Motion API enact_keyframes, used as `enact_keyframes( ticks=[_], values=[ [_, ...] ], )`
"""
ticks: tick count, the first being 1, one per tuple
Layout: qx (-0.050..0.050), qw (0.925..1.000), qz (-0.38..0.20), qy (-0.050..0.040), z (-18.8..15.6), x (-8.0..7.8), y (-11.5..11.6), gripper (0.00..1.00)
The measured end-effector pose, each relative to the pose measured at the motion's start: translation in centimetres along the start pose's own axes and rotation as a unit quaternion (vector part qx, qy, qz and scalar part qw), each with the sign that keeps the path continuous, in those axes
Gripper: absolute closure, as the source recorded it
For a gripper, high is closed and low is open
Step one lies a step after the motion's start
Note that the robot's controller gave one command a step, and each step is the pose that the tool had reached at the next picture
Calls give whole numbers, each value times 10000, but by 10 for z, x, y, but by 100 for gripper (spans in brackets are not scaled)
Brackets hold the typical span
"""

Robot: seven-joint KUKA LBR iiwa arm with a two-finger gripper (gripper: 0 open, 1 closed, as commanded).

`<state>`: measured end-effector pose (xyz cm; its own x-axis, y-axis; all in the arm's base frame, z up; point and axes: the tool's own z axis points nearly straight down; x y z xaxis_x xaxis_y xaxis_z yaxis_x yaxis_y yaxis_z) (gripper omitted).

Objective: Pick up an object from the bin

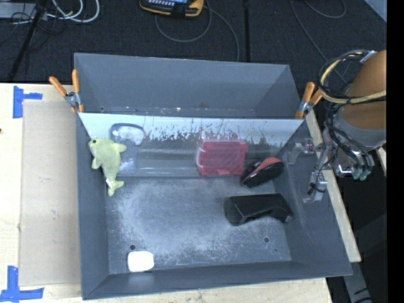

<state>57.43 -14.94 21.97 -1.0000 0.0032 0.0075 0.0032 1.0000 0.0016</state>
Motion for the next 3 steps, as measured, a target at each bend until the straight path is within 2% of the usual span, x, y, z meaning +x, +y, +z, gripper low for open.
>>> enact_keyframes(
  ticks=[1,2,3],
  values=[
    [6,10000,-20,-36,-5,-2,1,0],
    [6,9997,-248,-39,69,1,14,0],
    [-6,9995,-332,4,113,3,18,0]
  ],
)
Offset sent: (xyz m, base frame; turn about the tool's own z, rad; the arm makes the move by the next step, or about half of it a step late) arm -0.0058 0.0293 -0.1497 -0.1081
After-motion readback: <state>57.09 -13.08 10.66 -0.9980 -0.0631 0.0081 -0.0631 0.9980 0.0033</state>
